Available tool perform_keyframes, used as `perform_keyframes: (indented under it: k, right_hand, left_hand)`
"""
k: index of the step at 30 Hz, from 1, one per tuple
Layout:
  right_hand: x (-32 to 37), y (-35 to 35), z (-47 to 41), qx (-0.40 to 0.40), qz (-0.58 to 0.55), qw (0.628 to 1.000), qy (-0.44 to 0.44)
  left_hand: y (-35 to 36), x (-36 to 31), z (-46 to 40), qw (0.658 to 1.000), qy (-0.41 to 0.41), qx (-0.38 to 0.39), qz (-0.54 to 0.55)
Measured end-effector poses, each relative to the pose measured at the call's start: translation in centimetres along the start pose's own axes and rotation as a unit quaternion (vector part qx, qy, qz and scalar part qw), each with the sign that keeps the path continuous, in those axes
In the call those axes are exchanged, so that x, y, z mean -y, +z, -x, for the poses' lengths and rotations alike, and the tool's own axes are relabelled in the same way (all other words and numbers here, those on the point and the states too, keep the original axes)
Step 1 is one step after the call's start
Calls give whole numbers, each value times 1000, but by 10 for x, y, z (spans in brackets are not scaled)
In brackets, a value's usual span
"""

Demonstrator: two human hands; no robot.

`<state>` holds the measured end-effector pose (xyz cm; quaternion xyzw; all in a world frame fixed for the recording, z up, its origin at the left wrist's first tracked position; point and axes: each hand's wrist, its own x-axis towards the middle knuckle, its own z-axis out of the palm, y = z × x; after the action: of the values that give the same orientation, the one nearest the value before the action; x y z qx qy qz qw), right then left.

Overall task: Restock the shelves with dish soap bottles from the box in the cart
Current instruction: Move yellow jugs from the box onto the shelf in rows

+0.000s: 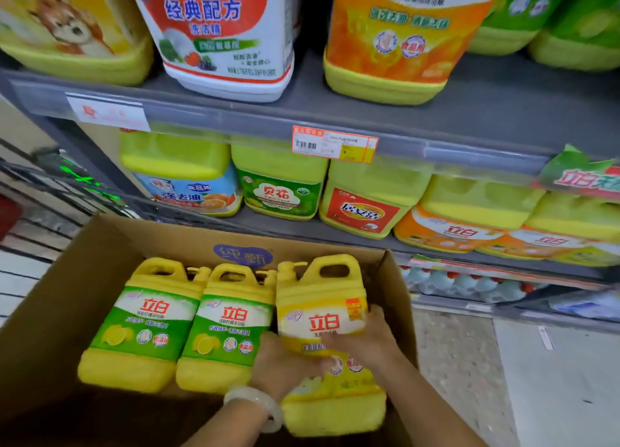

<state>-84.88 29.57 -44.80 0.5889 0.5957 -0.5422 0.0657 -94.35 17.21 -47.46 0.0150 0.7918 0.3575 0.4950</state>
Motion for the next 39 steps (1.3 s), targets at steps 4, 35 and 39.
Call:
perform_keyframes:
  k: [4,35,39]
  right_hand:
    - [40,-16,32,-27,-45,992,-119]
    - [-55,-457,147,-175,-180,851,-462]
    - [-59,-505,131,-176,-186,850,-460]
  left_hand:
    - [-26,-46,36,995,97,16,10]
    - [307,-245,266,869,488,-75,35]
    - [347,-272,267,857,509,-78,24]
